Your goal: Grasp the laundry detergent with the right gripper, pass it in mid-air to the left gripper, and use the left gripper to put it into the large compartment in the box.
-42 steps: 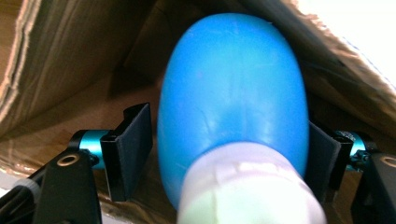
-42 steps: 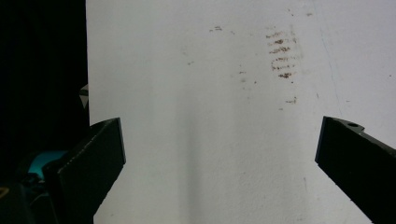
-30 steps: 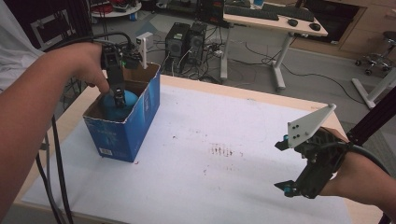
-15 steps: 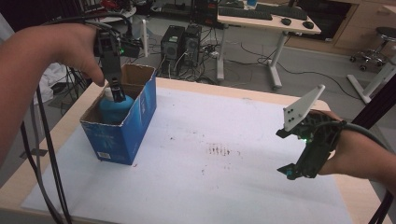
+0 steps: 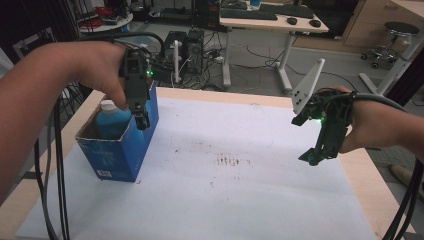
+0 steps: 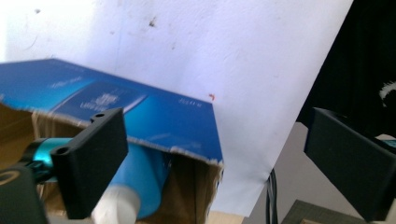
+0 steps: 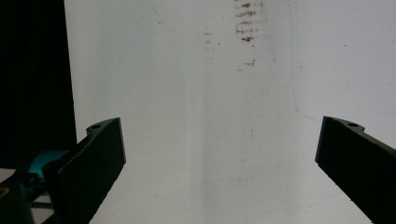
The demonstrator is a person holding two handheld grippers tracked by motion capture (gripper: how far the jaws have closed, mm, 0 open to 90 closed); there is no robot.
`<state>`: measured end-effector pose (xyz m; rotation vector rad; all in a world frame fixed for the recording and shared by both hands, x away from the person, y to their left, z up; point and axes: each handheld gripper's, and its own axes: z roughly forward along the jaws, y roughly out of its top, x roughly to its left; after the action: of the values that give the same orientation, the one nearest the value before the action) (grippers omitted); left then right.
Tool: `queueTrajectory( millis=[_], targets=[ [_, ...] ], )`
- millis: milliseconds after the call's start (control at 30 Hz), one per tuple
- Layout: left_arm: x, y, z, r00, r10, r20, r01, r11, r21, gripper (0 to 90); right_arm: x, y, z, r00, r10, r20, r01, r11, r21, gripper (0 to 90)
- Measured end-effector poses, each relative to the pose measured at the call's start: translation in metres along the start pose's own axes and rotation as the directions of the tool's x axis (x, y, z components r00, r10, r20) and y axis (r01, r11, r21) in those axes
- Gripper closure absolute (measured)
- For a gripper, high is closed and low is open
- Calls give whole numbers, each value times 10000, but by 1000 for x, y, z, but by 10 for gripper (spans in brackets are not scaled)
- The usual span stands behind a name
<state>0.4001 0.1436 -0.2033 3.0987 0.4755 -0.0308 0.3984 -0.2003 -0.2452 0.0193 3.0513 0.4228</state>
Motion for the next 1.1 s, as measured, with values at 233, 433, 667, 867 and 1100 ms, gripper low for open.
queueTrajectory(
  millis=[233, 433, 667, 867, 1100],
  targets=[
    [0, 15, 13, 9975, 610, 346, -611, 9981, 46, 16, -16, 7, 1, 9995, -165, -256, 186, 9963, 840, 9],
    [7, 27, 28, 9959, 792, 440, -795, 9968, 44, 16, -22, 8, 13, 9986, -297, -432, 356, 9891, 1428, 8],
    [9, 36, 30, 9934, 979, 594, -956, 9946, -403, 16, -25, 2, 16, 9988, -286, -403, 350, 9851, 1681, 8],
    [8, 41, 33, 9931, 1033, 559, -1021, 9945, -242, 16, -29, -3, 15, 9995, -47, -300, 95, 9870, 1605, 8],
    [9, 42, 35, 9930, 1021, 595, -1013, 9947, -155, 16, -33, -9, 18, 9997, 52, -245, -13, 9875, 1575, 8]
  ],
)
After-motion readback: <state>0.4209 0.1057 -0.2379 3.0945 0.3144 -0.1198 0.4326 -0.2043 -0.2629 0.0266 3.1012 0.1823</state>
